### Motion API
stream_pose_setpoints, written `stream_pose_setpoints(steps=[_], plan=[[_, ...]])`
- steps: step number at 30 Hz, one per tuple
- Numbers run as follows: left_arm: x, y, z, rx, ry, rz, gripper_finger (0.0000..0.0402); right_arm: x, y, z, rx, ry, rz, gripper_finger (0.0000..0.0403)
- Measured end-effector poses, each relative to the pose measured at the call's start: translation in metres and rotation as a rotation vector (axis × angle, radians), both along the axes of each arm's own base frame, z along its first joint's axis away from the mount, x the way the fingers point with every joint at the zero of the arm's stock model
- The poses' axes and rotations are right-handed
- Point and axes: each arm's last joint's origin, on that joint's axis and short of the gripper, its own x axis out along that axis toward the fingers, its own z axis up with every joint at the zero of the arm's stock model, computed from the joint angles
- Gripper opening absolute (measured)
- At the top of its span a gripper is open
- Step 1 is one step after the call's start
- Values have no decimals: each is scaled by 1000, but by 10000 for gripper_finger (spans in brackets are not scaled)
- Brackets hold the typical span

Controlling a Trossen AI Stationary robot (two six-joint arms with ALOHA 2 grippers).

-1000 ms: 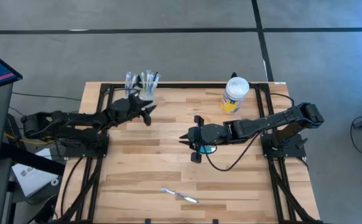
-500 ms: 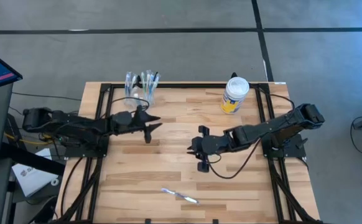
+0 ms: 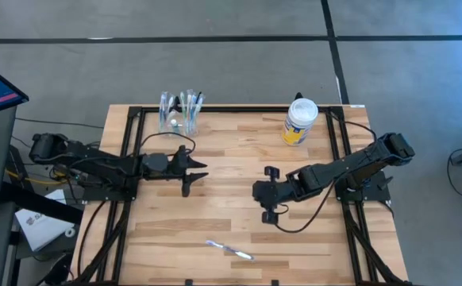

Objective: Pick & Place toothbrushing station
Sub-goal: Put the blue mouthwash into the transparent organizer

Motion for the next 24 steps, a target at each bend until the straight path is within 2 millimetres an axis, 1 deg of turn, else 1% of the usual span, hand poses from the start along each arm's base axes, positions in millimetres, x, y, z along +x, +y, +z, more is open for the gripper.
stream_pose_setpoints(steps=[4,8,10,14,17,19,24], plan=[[0,-1,0,0,0,-3,135,-7,-3,-4,-7,83,-37,61],[0,-1,0,0,-1,-3,135,-7,-3,-16,-33,160,-46,61],[0,-1,0,0,-1,-3,135,-4,-4,-20,-38,171,-49,61],[0,-1,0,-2,-1,-3,135,-1,-8,-39,-71,276,-63,61],[0,-1,0,-2,-1,-2,135,1,-12,-45,-87,319,-77,61],[0,-1,0,-3,-2,-2,135,3,-16,-48,-90,328,-77,61],[0,-1,0,-3,-1,-2,135,1,-24,-50,-78,367,-100,61]])
